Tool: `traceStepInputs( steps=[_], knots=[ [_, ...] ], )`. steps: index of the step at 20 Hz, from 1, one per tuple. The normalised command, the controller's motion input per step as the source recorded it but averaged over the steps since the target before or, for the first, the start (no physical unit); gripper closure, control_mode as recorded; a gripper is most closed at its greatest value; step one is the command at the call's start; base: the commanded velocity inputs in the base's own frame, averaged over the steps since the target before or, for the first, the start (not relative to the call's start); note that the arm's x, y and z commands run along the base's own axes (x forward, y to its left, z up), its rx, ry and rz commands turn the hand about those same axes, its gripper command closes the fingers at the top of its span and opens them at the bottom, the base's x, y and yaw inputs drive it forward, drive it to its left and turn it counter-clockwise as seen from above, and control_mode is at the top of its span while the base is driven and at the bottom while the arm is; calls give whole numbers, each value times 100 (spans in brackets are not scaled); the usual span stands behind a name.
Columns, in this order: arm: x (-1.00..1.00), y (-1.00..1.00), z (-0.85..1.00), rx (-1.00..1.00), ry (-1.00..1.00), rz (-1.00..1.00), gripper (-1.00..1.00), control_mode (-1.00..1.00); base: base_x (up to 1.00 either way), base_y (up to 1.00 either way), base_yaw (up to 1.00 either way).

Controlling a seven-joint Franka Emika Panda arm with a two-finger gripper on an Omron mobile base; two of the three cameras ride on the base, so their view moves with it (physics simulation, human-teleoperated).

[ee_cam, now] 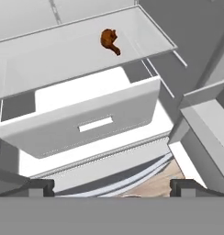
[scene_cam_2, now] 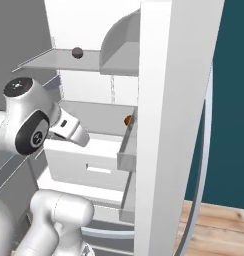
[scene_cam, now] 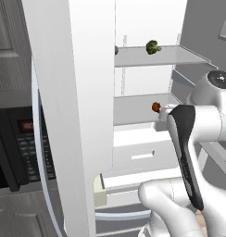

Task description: Gather the eggplant and broccoli from the fridge and place them on a tray on the dining counter. Then gather the chicken drumsticks from the fridge and place them on the other tray.

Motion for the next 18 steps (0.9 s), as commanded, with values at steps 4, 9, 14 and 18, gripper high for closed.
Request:
traceStepInputs(
  steps=[4, 9, 14, 18],
  knots=[
    [51, -17, -11, -13, 6, 0, -100, -100, 0, 0, 0],
    [37, -37, -26, -10, 0, 9, -100, -100, 0, 0, 0],
    [14, -28, -18, -6, -2, 22, -100, -100, 0, 0, 0],
    [33, -9, 0, -7, -6, 21, -100, -100, 0, 0, 0]
  ],
)
